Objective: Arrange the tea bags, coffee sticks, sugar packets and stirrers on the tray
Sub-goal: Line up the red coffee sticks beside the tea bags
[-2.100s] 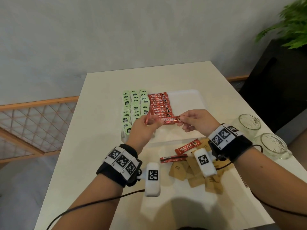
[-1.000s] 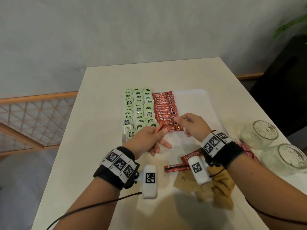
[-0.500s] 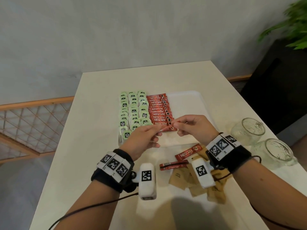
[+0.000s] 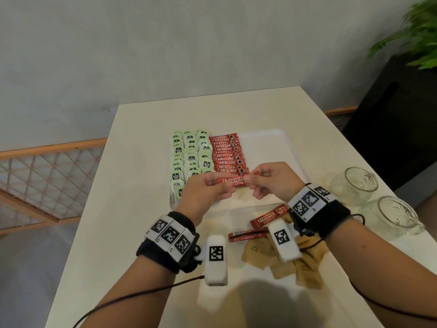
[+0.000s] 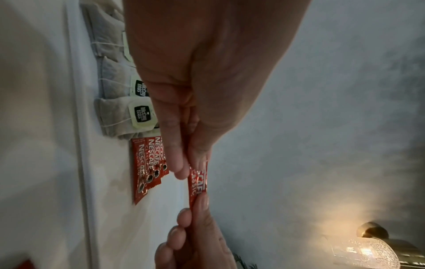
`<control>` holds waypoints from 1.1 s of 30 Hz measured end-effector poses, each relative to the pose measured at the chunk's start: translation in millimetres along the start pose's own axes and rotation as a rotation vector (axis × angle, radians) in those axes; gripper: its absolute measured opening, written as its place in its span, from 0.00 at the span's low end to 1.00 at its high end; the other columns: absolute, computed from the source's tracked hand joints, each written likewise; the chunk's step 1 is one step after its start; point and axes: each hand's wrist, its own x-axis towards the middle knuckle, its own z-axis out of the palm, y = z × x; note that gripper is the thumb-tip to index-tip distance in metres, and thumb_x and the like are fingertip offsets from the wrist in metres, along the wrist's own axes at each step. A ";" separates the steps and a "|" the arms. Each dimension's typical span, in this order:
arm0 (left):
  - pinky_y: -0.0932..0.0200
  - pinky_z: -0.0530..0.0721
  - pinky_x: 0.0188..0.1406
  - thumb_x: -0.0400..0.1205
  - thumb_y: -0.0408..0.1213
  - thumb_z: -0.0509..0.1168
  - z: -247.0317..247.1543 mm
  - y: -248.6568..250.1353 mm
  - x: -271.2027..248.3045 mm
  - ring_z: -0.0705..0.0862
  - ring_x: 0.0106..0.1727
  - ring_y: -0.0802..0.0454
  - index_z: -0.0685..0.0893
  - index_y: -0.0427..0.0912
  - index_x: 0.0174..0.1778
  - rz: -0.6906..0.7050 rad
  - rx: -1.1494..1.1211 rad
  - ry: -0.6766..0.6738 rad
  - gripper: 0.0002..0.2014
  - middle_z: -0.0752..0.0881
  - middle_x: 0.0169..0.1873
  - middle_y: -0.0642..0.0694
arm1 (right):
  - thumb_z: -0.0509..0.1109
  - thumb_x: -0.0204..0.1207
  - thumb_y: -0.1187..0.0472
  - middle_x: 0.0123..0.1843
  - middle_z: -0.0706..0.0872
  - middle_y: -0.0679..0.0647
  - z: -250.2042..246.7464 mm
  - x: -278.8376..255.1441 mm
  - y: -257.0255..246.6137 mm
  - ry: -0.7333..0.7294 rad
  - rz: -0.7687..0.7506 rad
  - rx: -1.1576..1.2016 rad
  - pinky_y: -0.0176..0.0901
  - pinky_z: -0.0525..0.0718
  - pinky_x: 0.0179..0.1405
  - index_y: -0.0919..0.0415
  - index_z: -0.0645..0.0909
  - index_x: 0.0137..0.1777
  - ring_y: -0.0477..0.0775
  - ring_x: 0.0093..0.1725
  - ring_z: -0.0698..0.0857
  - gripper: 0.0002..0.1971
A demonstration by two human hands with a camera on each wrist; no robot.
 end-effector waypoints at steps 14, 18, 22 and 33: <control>0.57 0.87 0.45 0.81 0.31 0.71 -32.1 5.7 16.8 0.86 0.39 0.55 0.90 0.42 0.52 0.052 0.145 0.225 0.06 0.92 0.43 0.46 | 0.74 0.77 0.58 0.37 0.86 0.50 -14.0 15.7 35.5 0.221 0.186 -0.479 0.43 0.86 0.36 0.55 0.87 0.47 0.52 0.33 0.84 0.03; 0.56 0.87 0.45 0.81 0.31 0.70 -31.4 3.5 19.0 0.86 0.37 0.56 0.90 0.42 0.51 0.046 0.152 0.216 0.06 0.92 0.42 0.48 | 0.79 0.71 0.56 0.45 0.84 0.52 -4.5 24.7 38.5 0.256 0.202 -0.506 0.51 0.86 0.50 0.55 0.79 0.47 0.55 0.45 0.84 0.11; 0.58 0.87 0.43 0.81 0.30 0.69 -31.5 2.6 18.0 0.85 0.36 0.57 0.90 0.41 0.51 0.051 0.153 0.200 0.06 0.92 0.43 0.46 | 0.79 0.71 0.54 0.49 0.83 0.53 1.1 30.1 38.8 0.275 0.234 -0.532 0.51 0.85 0.52 0.55 0.77 0.48 0.55 0.49 0.83 0.14; 0.60 0.85 0.39 0.80 0.33 0.72 -17.1 -5.3 0.8 0.86 0.38 0.54 0.89 0.47 0.50 0.150 0.385 0.066 0.05 0.90 0.40 0.48 | 0.81 0.68 0.49 0.44 0.84 0.51 -6.1 16.2 29.4 0.206 0.182 -0.497 0.50 0.89 0.43 0.56 0.79 0.51 0.57 0.39 0.88 0.18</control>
